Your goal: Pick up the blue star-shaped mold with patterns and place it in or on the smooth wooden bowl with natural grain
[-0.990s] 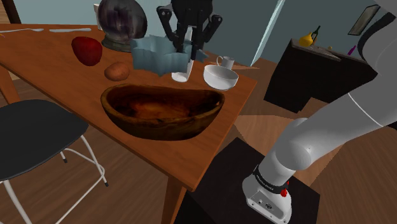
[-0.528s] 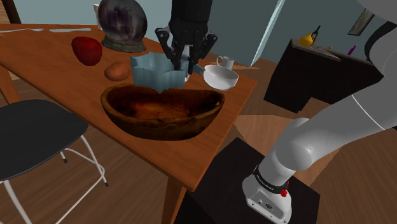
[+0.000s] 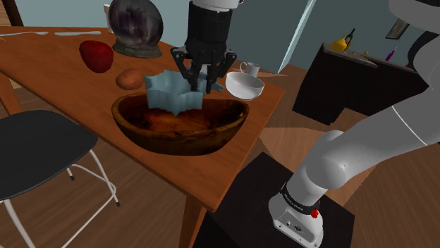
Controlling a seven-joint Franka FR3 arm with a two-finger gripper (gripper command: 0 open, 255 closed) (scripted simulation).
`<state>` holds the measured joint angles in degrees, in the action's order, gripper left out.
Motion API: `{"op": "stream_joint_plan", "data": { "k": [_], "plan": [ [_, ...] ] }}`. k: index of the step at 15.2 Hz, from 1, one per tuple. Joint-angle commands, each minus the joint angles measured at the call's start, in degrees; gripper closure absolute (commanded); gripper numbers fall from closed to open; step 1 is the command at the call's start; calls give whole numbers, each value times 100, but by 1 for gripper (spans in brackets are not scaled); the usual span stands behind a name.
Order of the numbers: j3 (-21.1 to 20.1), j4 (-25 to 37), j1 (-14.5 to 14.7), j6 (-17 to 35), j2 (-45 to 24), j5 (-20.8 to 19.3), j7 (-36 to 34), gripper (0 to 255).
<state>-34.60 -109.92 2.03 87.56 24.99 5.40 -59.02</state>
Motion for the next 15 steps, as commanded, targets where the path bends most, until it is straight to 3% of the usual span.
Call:
{"op": "stream_joint_plan", "data": {
  "k": [1,4,5,10,14,15],
  "plan": [
    [2,-13,2,10,8,3,1,255],
    [2,-13,2,10,8,3,1,255],
    [2,-13,2,10,7,3,1,0],
    [1,-13,2,10,7,3,1,0],
    [-96,1001,-78,-718,-309,-129,-124,0],
    [-96,1001,-78,-718,-309,-129,-124,0]
  ]
}}
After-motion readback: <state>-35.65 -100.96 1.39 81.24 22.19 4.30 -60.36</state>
